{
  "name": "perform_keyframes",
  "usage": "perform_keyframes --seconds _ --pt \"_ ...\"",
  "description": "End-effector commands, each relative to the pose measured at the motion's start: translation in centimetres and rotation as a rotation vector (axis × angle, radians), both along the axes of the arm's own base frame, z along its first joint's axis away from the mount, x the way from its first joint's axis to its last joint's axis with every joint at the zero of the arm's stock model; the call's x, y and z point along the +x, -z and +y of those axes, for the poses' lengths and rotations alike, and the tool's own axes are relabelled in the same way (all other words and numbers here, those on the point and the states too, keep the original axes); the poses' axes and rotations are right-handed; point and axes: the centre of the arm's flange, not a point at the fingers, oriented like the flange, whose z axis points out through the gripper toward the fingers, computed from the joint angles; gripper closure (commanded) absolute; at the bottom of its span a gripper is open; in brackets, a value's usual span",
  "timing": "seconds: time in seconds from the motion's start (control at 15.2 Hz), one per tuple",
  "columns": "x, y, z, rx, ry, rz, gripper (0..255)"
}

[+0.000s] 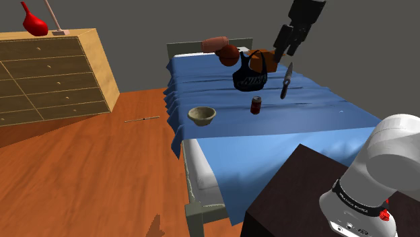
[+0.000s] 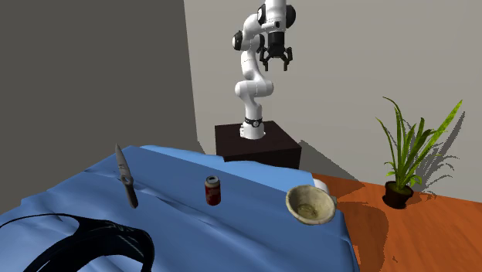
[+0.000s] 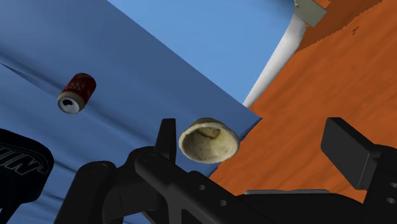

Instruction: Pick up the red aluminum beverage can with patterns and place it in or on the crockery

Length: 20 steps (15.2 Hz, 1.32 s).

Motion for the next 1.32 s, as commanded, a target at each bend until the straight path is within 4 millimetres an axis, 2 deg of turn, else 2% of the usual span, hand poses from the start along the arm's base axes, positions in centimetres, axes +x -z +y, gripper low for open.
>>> perform_keyframes --seconds 0.0,1.25 --pt "0.0 0.0 0.0 0.000 0.000 0.000 0" --pt "9.6 16.5 -16.8 0.033 -0.036 -0.012 0"
